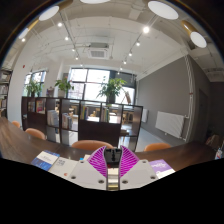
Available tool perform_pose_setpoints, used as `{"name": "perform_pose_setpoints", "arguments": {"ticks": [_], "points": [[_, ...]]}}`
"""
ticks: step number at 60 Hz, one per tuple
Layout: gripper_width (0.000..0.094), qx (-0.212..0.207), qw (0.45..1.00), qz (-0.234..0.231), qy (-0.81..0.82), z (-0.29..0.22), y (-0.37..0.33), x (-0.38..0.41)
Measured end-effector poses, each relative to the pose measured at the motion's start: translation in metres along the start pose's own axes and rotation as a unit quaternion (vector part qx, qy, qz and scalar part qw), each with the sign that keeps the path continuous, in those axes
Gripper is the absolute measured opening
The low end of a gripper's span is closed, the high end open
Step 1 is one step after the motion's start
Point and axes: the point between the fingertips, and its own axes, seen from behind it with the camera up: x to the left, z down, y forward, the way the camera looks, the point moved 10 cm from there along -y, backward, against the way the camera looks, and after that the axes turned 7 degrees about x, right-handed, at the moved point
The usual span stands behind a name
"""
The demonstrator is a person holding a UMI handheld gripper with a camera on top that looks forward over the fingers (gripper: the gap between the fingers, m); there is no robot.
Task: Unplug charger
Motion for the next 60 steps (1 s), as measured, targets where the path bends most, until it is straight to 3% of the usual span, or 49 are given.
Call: {"name": "perform_pose_setpoints", "arguments": {"ticks": [5,6,12,22,27,35,42,46,52,60], "points": [[0.0142,0.067,0.997,-0.022,0.013,0.08,0.025,-0.007],[0.0144,0.085,0.996,-0.029,0.01,0.072,0.021,-0.033],[0.0158,0.151,0.988,-0.034,0.017,0.154,0.045,-0.048],[0.0191,0.213,0.975,-0.05,0.043,0.23,0.06,-0.048],[0.0202,0.235,0.969,-0.065,0.049,0.249,0.061,-0.046],[0.0294,0.264,0.961,-0.078,0.034,0.267,0.063,-0.042],[0.0505,0.253,0.964,-0.075,0.034,0.245,0.054,-0.044],[0.0586,0.231,0.97,-0.067,0.026,0.219,0.042,-0.048],[0.0781,0.193,0.979,-0.058,0.014,0.167,0.006,-0.053],[0.0808,0.144,0.988,-0.058,0.01,0.108,-0.064,-0.05]]}}
